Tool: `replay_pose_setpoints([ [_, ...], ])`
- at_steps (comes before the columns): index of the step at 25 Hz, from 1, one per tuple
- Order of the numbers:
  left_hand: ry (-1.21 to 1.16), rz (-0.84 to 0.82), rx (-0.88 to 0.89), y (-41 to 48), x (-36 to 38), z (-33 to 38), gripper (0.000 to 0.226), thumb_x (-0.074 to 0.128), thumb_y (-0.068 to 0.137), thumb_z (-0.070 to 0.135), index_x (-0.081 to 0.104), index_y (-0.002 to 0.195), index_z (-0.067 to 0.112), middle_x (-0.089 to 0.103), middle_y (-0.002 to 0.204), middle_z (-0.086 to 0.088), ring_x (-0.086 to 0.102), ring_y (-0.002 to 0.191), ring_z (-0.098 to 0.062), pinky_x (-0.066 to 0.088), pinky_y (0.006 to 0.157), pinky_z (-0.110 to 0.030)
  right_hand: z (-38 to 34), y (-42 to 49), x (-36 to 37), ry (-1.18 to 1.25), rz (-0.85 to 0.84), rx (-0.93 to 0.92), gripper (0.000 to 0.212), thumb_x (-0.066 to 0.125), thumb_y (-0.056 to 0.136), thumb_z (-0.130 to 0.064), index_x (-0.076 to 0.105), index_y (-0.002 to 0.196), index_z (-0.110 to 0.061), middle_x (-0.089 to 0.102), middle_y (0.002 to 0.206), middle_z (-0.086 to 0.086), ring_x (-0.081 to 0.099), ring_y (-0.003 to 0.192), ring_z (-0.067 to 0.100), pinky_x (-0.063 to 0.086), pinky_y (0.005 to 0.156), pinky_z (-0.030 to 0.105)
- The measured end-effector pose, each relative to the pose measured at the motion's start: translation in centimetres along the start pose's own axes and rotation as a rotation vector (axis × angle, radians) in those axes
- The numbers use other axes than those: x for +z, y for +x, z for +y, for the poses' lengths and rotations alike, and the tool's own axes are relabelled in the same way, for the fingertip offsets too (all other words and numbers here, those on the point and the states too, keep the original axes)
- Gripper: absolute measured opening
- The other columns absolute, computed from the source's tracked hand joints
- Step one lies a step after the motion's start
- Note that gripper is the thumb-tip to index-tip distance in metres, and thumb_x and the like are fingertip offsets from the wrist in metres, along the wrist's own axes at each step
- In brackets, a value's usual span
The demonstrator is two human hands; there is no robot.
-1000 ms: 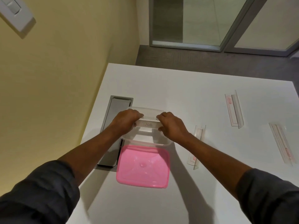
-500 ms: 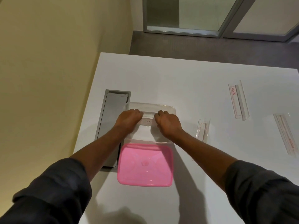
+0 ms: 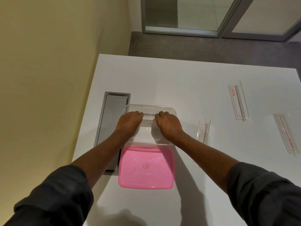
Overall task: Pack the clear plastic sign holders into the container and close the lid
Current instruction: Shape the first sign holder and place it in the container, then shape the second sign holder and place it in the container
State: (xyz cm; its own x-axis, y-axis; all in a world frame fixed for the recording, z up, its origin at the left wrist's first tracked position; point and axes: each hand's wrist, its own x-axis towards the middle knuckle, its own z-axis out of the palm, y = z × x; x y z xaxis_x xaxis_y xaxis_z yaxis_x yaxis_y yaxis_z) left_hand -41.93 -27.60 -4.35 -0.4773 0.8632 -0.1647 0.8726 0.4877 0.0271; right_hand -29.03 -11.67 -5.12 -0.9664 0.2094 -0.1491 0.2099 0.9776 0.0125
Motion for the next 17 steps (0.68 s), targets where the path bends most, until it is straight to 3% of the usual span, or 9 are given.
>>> replay_pose_setpoints([
  [3, -0.086, 0.092, 0.002, -0.2, -0.3, 0.3, 0.048, 0.08, 0.084, -0.001, 0.066, 0.13, 0.004, 0.075, 0.107, -0.014, 0.074, 0.086, -0.032, 0.062, 0.063, -0.04, 0.1, -0.1, -0.9, 0.085, 0.024, 0.019, 0.028, 0.086, 0.069, -0.001, 0.064, 0.084, -0.01, 0.065, 0.077, 0.007, 0.063, 0.065, 0.03, 0.035, 0.043, 0.032],
  [6, -0.252, 0.222, -0.111, -0.8, -1.5, 1.9, 0.048, 0.078, 0.092, 0.013, 0.065, 0.139, 0.011, 0.075, 0.122, -0.011, 0.073, 0.103, -0.03, 0.065, 0.075, -0.042, 0.5, -1.6, -3.0, 0.288, 0.127, 0.052, 0.019, 0.072, 0.096, -0.019, 0.069, 0.112, -0.009, 0.072, 0.104, 0.009, 0.069, 0.093, 0.033, 0.059, 0.059, 0.041],
  [8, -0.52, 0.328, -0.273, -1.4, -2.9, 4.2, 0.039, 0.073, 0.097, 0.015, 0.069, 0.136, 0.015, 0.075, 0.126, -0.007, 0.071, 0.111, -0.026, 0.062, 0.087, -0.042, 1.1, -4.1, -4.5, 0.462, 0.242, 0.12, 0.028, 0.07, 0.1, -0.022, 0.071, 0.126, -0.011, 0.075, 0.117, 0.008, 0.071, 0.104, 0.031, 0.063, 0.07, 0.043],
  [11, -0.918, 0.448, -0.451, -2.2, -5.2, 8.5, 0.028, 0.068, 0.1, 0.011, 0.076, 0.126, 0.015, 0.079, 0.111, -0.002, 0.073, 0.099, -0.016, 0.061, 0.089, -0.03, 3.1, -8.7, -5.4, 0.684, 0.361, 0.271, 0.027, 0.071, 0.101, -0.024, 0.074, 0.126, -0.015, 0.076, 0.121, 0.002, 0.071, 0.105, 0.021, 0.061, 0.083, 0.037],
  [14, -1.132, 0.36, -0.465, -3.1, -7.1, 13.8, 0.022, 0.069, 0.097, 0.008, 0.081, 0.112, 0.018, 0.079, 0.094, 0.006, 0.074, 0.084, -0.006, 0.062, 0.08, -0.023, 6.7, -13.5, -4.7, 0.836, 0.358, 0.484, 0.018, 0.074, 0.099, -0.021, 0.078, 0.116, -0.016, 0.077, 0.111, -0.002, 0.071, 0.098, 0.013, 0.06, 0.09, 0.035],
  [17, -1.383, 0.093, -0.531, -3.1, -6.6, 19.1, 0.025, 0.064, 0.093, 0.002, 0.083, 0.096, 0.018, 0.081, 0.084, 0.001, 0.075, 0.072, -0.012, 0.068, 0.076, -0.038, 10.4, -17.0, -3.5, 1.026, 0.266, 0.759, 0.009, 0.077, 0.095, -0.019, 0.081, 0.102, -0.02, 0.078, 0.102, -0.008, 0.074, 0.094, 0.012, 0.061, 0.091, 0.036],
])
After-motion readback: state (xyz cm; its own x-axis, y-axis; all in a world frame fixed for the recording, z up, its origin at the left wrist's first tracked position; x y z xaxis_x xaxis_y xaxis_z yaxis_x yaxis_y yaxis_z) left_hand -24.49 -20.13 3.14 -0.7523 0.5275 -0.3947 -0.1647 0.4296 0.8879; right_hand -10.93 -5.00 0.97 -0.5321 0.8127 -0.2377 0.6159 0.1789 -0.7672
